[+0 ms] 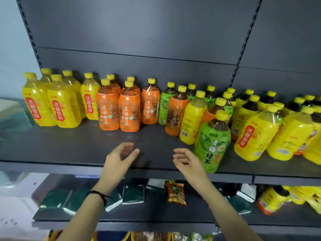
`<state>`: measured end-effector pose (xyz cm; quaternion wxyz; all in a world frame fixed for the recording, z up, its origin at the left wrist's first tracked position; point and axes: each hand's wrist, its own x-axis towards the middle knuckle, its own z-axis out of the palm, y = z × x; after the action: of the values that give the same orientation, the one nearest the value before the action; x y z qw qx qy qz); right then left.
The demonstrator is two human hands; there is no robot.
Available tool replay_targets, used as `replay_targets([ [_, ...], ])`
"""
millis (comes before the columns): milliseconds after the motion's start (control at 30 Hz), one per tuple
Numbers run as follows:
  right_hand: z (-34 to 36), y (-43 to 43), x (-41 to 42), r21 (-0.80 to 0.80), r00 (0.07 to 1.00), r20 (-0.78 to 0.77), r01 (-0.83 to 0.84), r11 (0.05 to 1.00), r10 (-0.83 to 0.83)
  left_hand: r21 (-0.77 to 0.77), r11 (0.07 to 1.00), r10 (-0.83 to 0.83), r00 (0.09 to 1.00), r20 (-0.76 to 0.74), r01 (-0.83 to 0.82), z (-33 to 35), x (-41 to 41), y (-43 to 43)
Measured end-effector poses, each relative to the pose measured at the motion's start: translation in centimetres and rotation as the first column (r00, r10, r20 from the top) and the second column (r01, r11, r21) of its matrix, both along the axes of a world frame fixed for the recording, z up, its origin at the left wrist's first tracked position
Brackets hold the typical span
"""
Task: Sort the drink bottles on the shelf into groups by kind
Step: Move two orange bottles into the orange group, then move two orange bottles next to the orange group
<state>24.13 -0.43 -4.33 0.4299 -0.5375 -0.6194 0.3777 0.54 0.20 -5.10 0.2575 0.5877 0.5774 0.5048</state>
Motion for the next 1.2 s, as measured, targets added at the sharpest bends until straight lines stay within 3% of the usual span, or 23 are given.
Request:
replay_targets([
  [167,-0.5,-4.8,7.5,0.045,0.992,-0.109,0.064,0.997,-0.058,-0.038,0.993,-0.103,0.986,0.133,0.109,-0.6,7.6,-3.6],
  [333,0.0,-3.8,12.8,0.061,0.964,-0.138,0.238,0.969,-0.228,-0.021,0.976,-0.210,0.964,0.164,0.216,0.9,12.4,-3.4],
  [733,1.8,1.4,14.5,0.078,0.985,-0.160,0.085,0.993,-0.072,-0.003,0.863,-0.486,0.829,0.276,0.506,2.5,20.1,3.5],
  [900,2.0,2.9,14.7,0.086,0.981,-0.193,-0.010,0.996,0.027,0.086,0.912,-0.407,0.858,0.314,0.401,1.9,18.7,4.4],
  [1000,2.1,5.2,14.8,0.108,0.955,-0.277,0.138,0.985,-0.103,0.085,0.934,-0.356,0.879,0.316,0.348,1.8,16.6,4.8],
  [1067,2.4,7.0,14.9,0.066,0.950,-0.243,0.217,0.974,-0.195,0.081,0.947,-0.319,0.885,0.338,0.310,1.7,15.0,5.0],
  [1200,3.0,10.3,15.4,-0.100,0.978,-0.210,-0.030,0.994,0.009,0.062,0.963,-0.268,0.890,0.369,0.264,2.0,12.3,5.7],
])
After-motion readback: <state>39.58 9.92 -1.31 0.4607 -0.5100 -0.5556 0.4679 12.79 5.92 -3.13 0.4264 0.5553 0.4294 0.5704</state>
